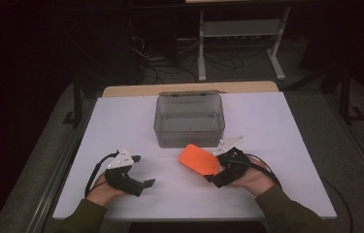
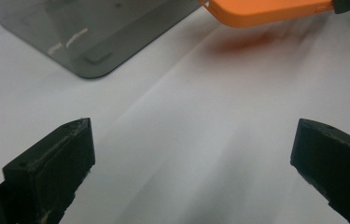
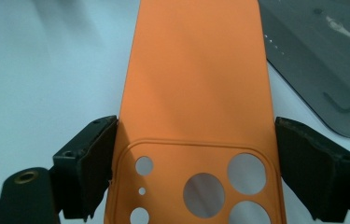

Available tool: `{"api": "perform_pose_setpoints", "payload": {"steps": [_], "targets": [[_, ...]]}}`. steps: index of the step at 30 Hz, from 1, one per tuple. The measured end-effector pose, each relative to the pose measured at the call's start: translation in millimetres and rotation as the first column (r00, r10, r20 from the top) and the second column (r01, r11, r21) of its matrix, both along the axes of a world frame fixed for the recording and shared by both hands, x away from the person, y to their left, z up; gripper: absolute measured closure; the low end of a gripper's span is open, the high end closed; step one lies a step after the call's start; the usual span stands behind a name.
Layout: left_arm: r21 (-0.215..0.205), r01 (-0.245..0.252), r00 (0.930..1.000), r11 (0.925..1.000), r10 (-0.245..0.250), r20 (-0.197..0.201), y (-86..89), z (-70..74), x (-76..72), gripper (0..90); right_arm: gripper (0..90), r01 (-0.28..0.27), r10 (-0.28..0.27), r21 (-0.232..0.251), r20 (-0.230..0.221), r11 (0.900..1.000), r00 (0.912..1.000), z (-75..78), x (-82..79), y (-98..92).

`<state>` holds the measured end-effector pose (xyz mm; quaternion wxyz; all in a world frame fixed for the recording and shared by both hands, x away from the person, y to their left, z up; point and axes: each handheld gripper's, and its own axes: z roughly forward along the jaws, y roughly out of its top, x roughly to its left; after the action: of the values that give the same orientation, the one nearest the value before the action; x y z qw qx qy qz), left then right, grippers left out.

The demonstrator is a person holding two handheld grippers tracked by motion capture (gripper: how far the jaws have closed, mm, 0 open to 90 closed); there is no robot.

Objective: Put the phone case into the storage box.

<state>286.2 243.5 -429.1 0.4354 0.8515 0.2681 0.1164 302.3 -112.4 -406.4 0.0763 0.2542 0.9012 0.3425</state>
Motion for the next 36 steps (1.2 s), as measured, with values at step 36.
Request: {"api": "perform_pose_setpoints", "payload": {"steps": [36], "targets": [[-0.034, 0.015, 0.9997, 0.9993, -0.014, 0.021, -15.5, 15.1, 21.8, 0.0, 15.2, 0.000, 0.000, 0.017, -0.007, 1.000, 1.0000, -0.5, 1.7, -2.6]]}}
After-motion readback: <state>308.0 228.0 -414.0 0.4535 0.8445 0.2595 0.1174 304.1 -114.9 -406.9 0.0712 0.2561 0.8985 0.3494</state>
